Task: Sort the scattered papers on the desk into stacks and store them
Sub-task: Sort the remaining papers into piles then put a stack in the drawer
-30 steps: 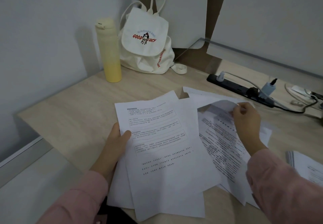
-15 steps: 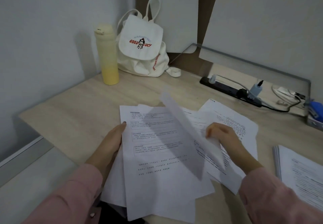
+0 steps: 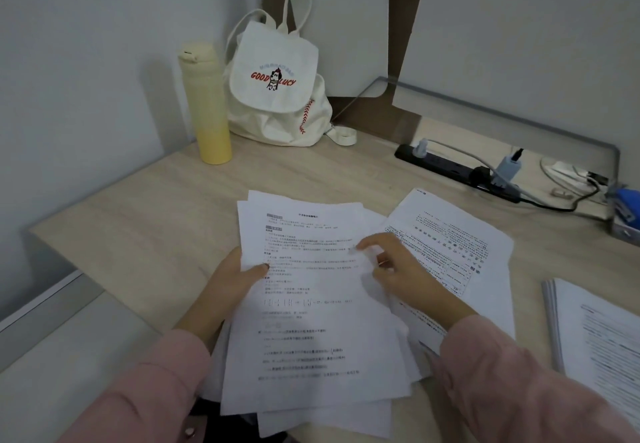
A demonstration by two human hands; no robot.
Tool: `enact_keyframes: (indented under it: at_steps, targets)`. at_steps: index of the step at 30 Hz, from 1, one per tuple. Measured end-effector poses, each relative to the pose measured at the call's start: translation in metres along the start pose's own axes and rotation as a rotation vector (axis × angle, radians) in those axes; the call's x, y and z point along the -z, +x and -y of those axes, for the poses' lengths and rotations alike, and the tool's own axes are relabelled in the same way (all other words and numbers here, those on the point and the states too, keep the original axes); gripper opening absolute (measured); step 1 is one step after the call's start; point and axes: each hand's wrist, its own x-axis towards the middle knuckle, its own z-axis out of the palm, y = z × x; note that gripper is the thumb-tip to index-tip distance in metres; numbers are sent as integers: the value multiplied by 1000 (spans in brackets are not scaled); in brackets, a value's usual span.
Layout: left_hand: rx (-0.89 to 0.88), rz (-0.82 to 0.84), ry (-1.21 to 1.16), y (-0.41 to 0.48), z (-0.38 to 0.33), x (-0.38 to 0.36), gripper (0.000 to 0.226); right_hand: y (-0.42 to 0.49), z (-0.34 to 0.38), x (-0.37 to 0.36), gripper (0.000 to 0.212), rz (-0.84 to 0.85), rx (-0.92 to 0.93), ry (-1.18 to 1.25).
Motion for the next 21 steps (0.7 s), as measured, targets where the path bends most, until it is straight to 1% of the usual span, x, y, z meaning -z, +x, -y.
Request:
enact_keyframes:
  at_steps: [1,2,3,5,7,10,12,13,17,21]
  targets:
    - [-14,-52,36,1,2,-1,36,2,-6,7,41,-53,-21,-57]
    - [-27,-103,71,2,4,-2,36,5,-12,15,41,-86,-48,-180]
    - [-43,-148,100,2,6,-2,35,9,-19,23,45,-80,-76,-330]
    - [-94,-201,135,1,7,-2,32,20,-26,36,57,14,-86,-552]
    - [-140,-235,128,0,8,0,24,33,-26,46,69,135,-47,-662]
    - [-151,-267,93,-1,7,3,12,57,-20,53,78,313,-17,-782]
    - [-138,-290,79,0,8,3,12,72,-15,56,76,439,-62,-843]
    - [-135,-309,79,0,8,2,14,79,-13,56,76,476,-76,-865]
    - [-145,-362,114,0,7,0,13,94,-14,58,79,484,-109,-920]
    - [-167,-385,108,0,5,-1,24,94,-22,66,67,447,-173,-936]
